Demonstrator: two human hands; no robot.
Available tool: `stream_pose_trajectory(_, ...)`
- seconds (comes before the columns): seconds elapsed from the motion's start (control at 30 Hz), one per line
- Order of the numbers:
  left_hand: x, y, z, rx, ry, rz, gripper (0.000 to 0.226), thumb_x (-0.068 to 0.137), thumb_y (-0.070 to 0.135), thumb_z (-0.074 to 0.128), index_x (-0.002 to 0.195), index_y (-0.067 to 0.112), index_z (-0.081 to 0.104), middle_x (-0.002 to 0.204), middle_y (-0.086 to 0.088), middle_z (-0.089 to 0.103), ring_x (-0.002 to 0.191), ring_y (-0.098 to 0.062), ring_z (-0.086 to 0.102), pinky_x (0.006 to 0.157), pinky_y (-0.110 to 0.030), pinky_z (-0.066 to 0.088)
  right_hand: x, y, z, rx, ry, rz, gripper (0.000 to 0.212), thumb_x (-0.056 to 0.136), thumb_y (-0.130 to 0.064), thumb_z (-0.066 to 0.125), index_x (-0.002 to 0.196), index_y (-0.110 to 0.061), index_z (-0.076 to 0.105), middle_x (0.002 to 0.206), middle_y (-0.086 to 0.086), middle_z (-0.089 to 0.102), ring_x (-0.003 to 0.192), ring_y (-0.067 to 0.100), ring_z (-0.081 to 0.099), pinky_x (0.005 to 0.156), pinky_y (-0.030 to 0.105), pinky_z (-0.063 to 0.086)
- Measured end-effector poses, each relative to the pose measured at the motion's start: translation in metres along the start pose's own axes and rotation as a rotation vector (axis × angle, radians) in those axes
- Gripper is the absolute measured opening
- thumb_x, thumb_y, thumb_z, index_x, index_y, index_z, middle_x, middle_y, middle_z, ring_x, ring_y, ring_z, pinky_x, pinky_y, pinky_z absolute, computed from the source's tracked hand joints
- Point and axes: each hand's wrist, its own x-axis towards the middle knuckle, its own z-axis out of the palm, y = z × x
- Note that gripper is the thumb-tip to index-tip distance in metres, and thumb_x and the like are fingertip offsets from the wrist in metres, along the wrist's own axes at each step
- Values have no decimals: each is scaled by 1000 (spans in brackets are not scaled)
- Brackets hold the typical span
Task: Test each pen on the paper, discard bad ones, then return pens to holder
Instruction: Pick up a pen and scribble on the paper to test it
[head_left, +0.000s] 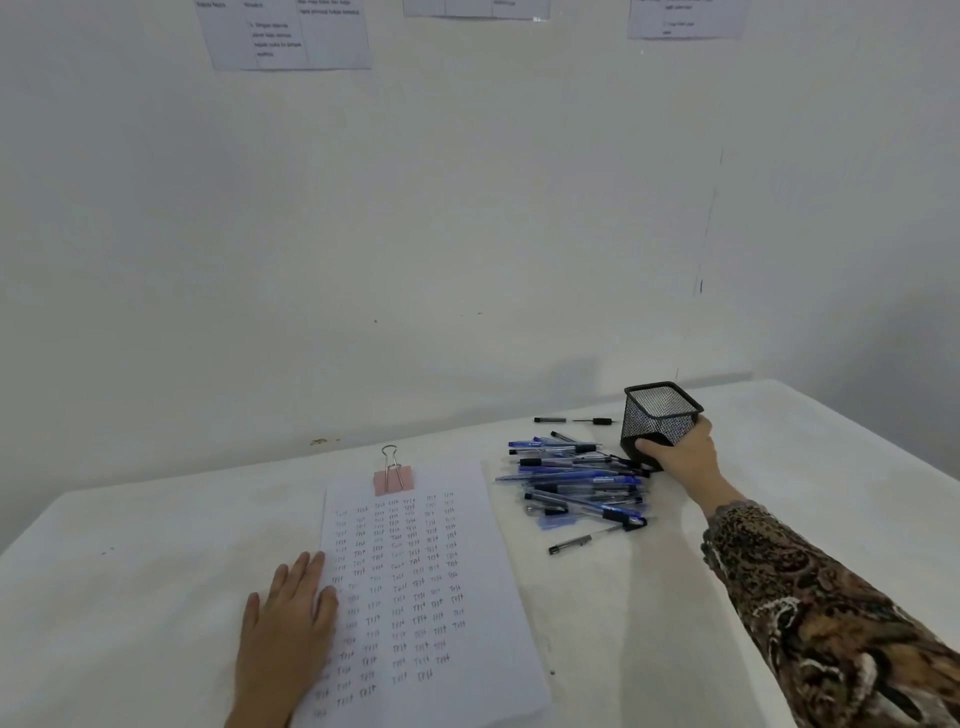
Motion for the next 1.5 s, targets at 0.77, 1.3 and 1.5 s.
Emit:
stream_pose_trajectory(0.77, 2, -6, 5, -20, 6, 25, 50, 99, 33, 24, 147, 24, 12, 155, 6, 11, 143, -14, 6, 116, -38, 4, -111, -23, 47, -468, -647, -718, 15, 97, -16, 46, 101, -18, 60, 97, 1, 60, 90, 14, 56, 79, 19, 42)
stream_pose_trajectory(1.3, 1, -8, 4, 5, 1, 37, 51, 99, 34, 20, 147, 22, 8, 155, 5, 9, 143, -13, 4, 116, -37, 2, -165, -49, 91, 1532, -358, 404, 25, 63, -35, 47, 48, -19, 56, 35, -6, 26, 27, 9, 18, 39, 12, 13)
stream_pose_trajectory(1.5, 1, -8, 4, -12, 2, 39, 50, 99, 33, 21, 147, 22, 10, 155, 5, 10, 143, -14, 4, 116, -37, 1, -182, -42, 99, 1509, -462, 442, 22, 62, -29, 71, 73, -11, 64, 38, -7, 33, 26, 4, 25, 28, 17, 20)
